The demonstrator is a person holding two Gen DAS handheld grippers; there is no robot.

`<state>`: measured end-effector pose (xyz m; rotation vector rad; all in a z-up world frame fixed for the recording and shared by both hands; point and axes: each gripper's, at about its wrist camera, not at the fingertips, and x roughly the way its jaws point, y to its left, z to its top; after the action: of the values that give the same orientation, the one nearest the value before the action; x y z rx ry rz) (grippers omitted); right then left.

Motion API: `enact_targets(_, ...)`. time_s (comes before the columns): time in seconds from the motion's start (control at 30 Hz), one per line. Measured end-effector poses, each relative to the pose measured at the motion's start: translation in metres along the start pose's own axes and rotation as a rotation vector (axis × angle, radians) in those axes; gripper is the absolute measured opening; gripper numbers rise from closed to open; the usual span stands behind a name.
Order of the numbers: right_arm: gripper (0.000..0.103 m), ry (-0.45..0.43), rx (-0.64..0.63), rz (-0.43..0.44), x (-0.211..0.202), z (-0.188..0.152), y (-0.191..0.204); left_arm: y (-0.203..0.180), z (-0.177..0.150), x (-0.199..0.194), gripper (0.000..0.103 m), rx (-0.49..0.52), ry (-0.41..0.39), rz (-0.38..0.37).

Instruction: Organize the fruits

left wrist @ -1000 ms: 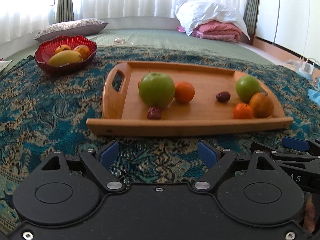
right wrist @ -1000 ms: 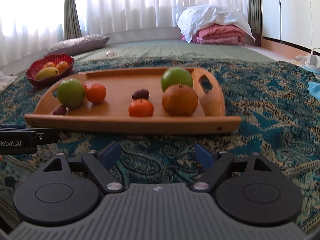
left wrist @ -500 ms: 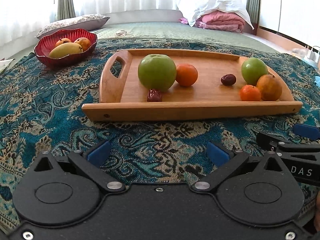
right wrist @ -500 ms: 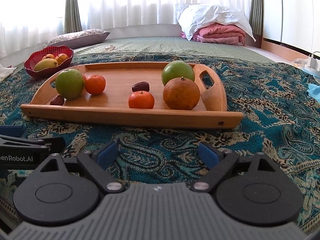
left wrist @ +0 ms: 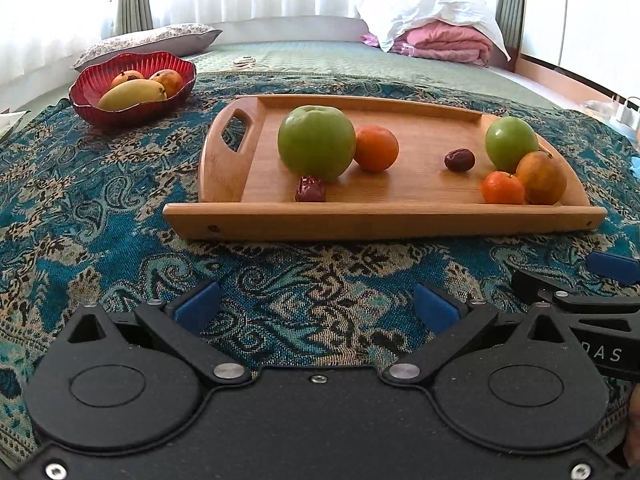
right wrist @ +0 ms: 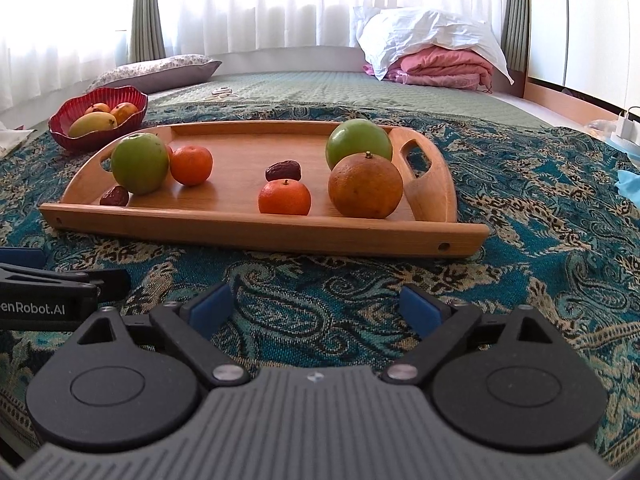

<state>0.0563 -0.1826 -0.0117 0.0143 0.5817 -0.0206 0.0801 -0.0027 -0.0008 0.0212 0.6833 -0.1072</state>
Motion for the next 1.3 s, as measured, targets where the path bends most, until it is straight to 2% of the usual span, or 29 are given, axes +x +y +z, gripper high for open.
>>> enact_targets(1.3,0.1,0.003,-0.001,0.0,0.0009,0.0002,0.0003,0.0001,-0.0012,0.0002,0.103,0.0,-0.002,0.001)
